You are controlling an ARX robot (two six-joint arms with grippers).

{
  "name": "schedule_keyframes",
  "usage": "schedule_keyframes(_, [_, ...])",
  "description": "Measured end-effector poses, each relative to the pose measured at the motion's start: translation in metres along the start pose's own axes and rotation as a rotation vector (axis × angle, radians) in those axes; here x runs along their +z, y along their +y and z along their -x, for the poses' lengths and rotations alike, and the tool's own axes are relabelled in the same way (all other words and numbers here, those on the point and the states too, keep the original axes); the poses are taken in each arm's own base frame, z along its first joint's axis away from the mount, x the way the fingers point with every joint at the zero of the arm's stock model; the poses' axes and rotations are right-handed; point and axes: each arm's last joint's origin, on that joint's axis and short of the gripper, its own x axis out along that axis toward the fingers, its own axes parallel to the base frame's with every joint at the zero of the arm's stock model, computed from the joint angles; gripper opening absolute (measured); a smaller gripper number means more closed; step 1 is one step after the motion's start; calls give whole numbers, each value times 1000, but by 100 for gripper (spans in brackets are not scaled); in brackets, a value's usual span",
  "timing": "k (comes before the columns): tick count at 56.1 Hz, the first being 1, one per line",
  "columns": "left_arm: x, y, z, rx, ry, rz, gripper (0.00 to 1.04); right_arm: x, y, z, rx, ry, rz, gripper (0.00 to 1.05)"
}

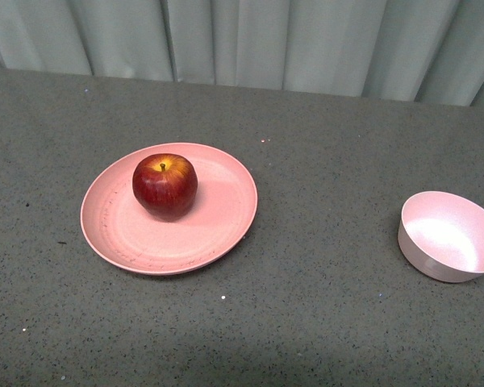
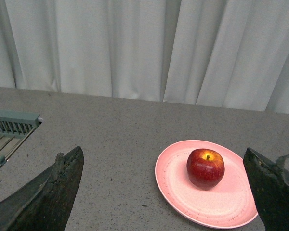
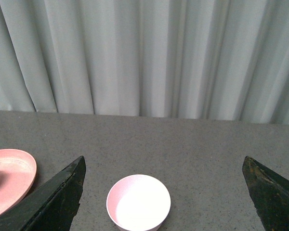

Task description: Move apple from plate to bowl

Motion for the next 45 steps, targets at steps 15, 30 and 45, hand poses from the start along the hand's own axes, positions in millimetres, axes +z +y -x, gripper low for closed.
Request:
schedule_keyframes(15, [0,0,0,0,0,0,98,0,0,0,0,0,0,95])
schedule_keyframes(30, [0,0,0,0,0,0,98,0,0,0,0,0,0,95])
schedule_keyframes(45, [0,0,0,0,0,0,98,0,0,0,0,0,0,95])
